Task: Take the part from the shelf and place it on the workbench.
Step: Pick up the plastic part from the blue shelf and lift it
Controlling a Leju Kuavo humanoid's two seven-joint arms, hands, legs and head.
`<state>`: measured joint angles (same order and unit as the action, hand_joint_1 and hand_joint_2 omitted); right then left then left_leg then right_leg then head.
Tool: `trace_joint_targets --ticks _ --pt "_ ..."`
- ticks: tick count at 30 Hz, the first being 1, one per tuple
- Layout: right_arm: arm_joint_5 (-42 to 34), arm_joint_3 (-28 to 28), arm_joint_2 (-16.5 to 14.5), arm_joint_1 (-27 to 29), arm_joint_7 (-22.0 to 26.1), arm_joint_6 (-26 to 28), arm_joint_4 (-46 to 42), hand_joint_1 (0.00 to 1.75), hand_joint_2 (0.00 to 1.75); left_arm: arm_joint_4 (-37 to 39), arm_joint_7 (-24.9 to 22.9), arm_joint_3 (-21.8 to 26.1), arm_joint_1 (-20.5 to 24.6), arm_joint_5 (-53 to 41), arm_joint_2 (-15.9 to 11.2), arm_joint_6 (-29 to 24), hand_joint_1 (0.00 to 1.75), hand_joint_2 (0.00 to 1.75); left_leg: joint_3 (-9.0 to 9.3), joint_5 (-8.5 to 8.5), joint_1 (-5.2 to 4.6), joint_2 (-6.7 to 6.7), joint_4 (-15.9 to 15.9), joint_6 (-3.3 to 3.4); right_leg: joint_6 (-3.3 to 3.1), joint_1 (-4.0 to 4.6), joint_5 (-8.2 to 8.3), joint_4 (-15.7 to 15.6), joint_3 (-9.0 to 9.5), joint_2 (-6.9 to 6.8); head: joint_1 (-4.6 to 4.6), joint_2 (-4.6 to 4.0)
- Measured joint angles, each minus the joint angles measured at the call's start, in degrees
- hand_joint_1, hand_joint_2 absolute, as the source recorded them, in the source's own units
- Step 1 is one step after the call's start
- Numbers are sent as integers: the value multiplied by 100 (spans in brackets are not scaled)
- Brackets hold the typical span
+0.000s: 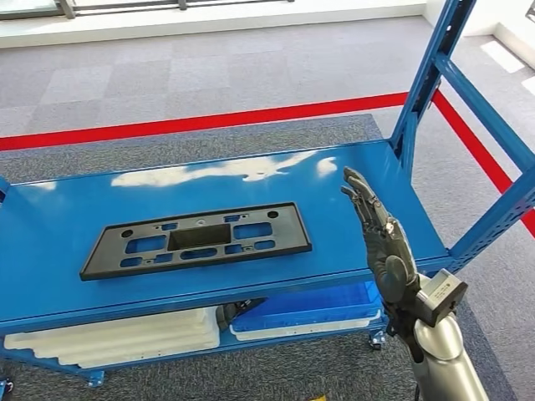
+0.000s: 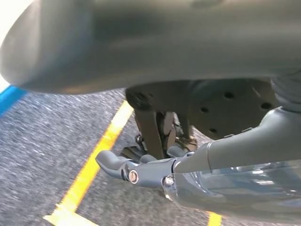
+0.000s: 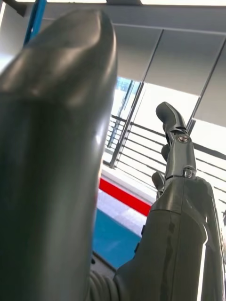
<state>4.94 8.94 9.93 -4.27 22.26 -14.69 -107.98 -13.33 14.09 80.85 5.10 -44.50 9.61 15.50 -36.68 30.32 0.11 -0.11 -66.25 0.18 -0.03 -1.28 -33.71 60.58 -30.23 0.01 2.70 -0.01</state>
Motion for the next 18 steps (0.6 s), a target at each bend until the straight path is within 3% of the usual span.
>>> trace_joint_targets --ticks 2,6,8,10,11,12,14,16,18 --pt "21 1 -2 -56 -20 11 1 0 0 0 12 -1 15 -1 -2 7 0 0 150 -103 -40 -3 399 71 55 0 -49 -16 42 6 -1 0" --pt "44 13 -1 -136 -62 30 3 0 0 1 34 -4 9 -5 -3 11 0 0 247 -39 -26 -5 583 152 173 -5 -113 -6 48 6 -3 -1" --pt "79 21 4 -181 -109 43 20 0 0 2 39 -7 15 -24 -2 11 0 0 317 -42 5 2 649 198 199 -5 -330 437 -163 6 -6 1" --pt "129 30 8 -194 -166 63 65 0 0 2 40 -9 26 -49 1 10 0 0 359 -8 10 5 655 229 224 -6 -577 1143 -581 6 -8 -1" --pt "152 35 9 -191 -198 72 92 0 0 2 40 -9 26 -57 1 9 0 0 382 14 10 4 655 232 237 -8 -592 1367 -746 6 -8 -1" --pt "178 43 11 -192 -235 80 120 0 0 2 40 -10 20 -63 1 6 0 0 415 39 13 1 655 226 250 -10 -485 1390 -820 5 -8 0" --pt "291 71 25 -215 -349 120 169 0 0 2 40 -11 7 -73 2 2 0 0 506 105 24 -6 654 185 264 -13 -9 821 -666 1 -8 0" --pt "502 127 37 -252 -484 209 233 0 87 2 40 -12 11 -75 3 -4 0 0 568 171 13 -9 644 117 242 4 300 203 -427 0 -8 0" --pt "759 219 39 -282 -597 317 289 0 175 1 39 -15 20 -74 3 -8 0 0 579 205 -11 -8 639 108 194 14 312 21 -354 9 -7 0"
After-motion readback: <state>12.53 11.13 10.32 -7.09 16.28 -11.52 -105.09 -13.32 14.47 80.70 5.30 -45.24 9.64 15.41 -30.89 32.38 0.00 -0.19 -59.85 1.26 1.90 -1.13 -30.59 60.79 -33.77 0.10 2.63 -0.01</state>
